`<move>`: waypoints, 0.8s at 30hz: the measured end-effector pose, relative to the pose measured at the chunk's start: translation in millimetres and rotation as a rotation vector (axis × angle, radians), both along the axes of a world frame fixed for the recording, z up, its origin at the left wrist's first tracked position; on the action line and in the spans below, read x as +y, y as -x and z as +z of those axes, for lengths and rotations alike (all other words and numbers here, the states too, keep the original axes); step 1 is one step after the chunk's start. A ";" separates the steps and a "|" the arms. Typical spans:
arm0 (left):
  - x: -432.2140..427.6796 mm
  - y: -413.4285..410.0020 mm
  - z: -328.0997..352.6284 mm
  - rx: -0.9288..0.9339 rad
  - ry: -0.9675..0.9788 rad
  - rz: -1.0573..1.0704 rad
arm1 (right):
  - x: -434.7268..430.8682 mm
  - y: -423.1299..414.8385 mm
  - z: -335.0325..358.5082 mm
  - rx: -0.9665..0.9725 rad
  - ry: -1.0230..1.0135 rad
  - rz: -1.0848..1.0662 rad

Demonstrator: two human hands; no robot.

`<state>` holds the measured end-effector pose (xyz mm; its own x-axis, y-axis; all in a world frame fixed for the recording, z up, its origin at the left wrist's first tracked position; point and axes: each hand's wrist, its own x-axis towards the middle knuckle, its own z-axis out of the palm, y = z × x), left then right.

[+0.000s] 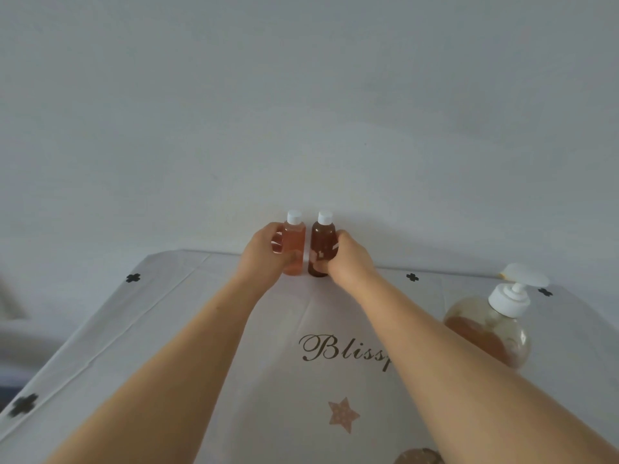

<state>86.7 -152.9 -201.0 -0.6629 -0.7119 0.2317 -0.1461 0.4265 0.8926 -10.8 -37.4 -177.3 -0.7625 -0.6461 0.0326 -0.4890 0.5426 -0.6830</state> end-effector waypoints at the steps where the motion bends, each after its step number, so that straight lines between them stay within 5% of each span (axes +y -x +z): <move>1: -0.1 0.4 -0.2 0.005 0.009 0.007 | -0.9 -0.3 -0.5 -0.005 0.005 0.000; 24: -3.5 -3.5 -15.2 -0.095 0.012 0.129 | 9.3 -9.2 -4.5 0.045 -0.011 -0.037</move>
